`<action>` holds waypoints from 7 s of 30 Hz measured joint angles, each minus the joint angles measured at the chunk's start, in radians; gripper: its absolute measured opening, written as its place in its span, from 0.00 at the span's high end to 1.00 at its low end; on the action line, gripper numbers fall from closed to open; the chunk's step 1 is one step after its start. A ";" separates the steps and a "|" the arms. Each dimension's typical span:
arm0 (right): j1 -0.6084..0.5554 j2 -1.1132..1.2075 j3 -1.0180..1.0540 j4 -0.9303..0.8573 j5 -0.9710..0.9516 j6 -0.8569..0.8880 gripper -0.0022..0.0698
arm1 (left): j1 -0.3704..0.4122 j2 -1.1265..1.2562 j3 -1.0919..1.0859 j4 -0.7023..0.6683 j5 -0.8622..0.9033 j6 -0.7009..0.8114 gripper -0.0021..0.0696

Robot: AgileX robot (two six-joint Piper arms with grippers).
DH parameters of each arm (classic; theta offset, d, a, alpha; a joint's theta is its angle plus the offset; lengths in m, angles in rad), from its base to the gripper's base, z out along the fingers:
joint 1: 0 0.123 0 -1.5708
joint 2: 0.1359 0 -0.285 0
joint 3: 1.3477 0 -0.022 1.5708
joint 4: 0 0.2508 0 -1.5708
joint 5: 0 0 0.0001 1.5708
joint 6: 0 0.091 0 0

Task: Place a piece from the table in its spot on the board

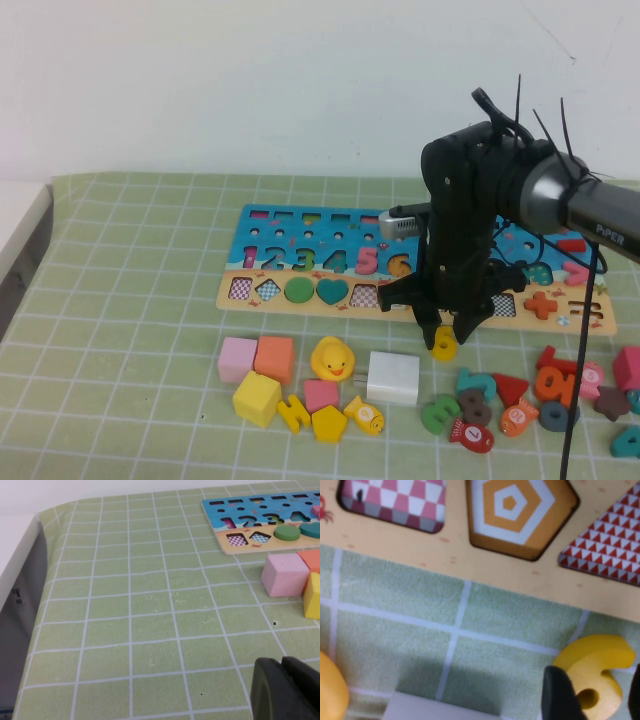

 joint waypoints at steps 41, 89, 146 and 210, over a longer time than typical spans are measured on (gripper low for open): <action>0.000 0.000 0.000 0.080 -0.018 0.007 0.50 | 0.000 0.000 0.000 0.000 0.000 0.000 0.97; 0.000 0.021 -0.201 -0.052 -0.269 -0.014 0.58 | 0.000 0.000 0.000 0.000 0.000 0.000 0.97; -0.018 0.133 -0.205 -0.028 -0.323 -0.065 0.40 | 0.000 0.000 0.000 0.001 0.000 0.000 0.97; -0.018 -0.620 -0.098 -0.206 0.029 -0.250 0.97 | 0.000 0.000 0.000 0.001 0.000 0.000 0.97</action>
